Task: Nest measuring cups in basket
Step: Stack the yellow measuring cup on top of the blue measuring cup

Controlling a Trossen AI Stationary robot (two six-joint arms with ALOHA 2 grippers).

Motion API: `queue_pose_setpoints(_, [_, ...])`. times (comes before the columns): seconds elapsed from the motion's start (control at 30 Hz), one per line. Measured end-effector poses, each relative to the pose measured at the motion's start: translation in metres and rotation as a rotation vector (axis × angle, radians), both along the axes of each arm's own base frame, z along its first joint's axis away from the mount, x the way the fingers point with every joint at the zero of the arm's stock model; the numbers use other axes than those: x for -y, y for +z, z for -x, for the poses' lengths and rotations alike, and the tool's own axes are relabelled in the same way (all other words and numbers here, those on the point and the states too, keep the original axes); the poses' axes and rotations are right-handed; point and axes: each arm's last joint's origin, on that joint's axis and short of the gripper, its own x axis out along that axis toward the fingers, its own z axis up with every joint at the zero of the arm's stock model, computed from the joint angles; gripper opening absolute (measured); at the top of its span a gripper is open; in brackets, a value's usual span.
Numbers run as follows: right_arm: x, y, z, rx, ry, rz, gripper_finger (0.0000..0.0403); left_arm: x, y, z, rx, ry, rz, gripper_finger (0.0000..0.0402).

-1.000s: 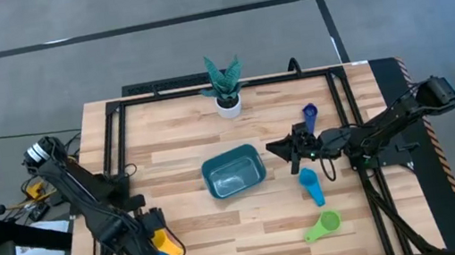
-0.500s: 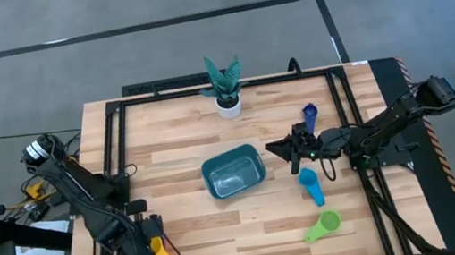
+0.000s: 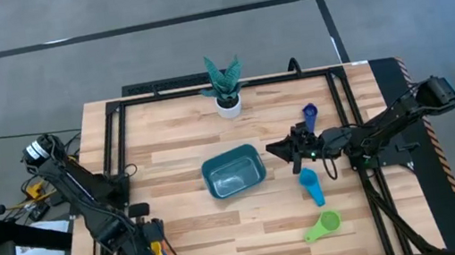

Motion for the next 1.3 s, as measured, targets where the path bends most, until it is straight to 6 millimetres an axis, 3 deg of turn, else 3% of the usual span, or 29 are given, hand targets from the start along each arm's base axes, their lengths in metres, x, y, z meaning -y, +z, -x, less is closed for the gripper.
queue_pose_setpoints(0.2, [0.000, 0.000, 0.000, 0.008, -0.001, -0.020, 0.0076, -0.001, 0.000, -0.002, 0.042, -0.021, -0.037, 0.0068])
queue_pose_setpoints(0.5, [-0.002, 0.014, -0.009, 0.015, 0.046, -0.009, 0.0076, -0.009, 0.017, 0.000, 0.008, 0.197, 0.111, 0.0107])
queue_pose_setpoints(0.6, [-0.004, 0.017, -0.014, -0.034, 0.078, 0.000, 0.0076, 0.001, 0.027, 0.004, -0.017, 0.223, 0.231, 0.0098])
queue_pose_setpoints(0.73, [-0.010, 0.017, -0.019, -0.159, 0.106, 0.020, 0.0076, 0.032, 0.032, 0.007, 0.057, 0.176, 0.417, 0.0067])
queue_pose_setpoints(0.87, [-0.019, 0.014, -0.019, -0.261, 0.104, 0.045, 0.0076, 0.063, 0.020, 0.004, 0.135, 0.122, 0.483, 0.0029])
queue_pose_setpoints(1.0, [-0.030, 0.011, -0.015, -0.290, 0.095, 0.061, 0.0076, 0.086, -0.005, 0.000, 0.109, 0.124, 0.479, 0.0003])
queue_pose_setpoints(1.17, [-0.039, 0.012, -0.013, -0.280, 0.128, 0.064, 0.0076, 0.098, -0.040, -0.004, 0.020, 0.152, 0.403, 0.0006])
queue_pose_setpoints(1.3, [-0.035, 0.014, -0.014, -0.261, 0.102, 0.059, 0.0076, 0.100, -0.049, -0.007, -0.012, 0.166, 0.391, 0.0001])
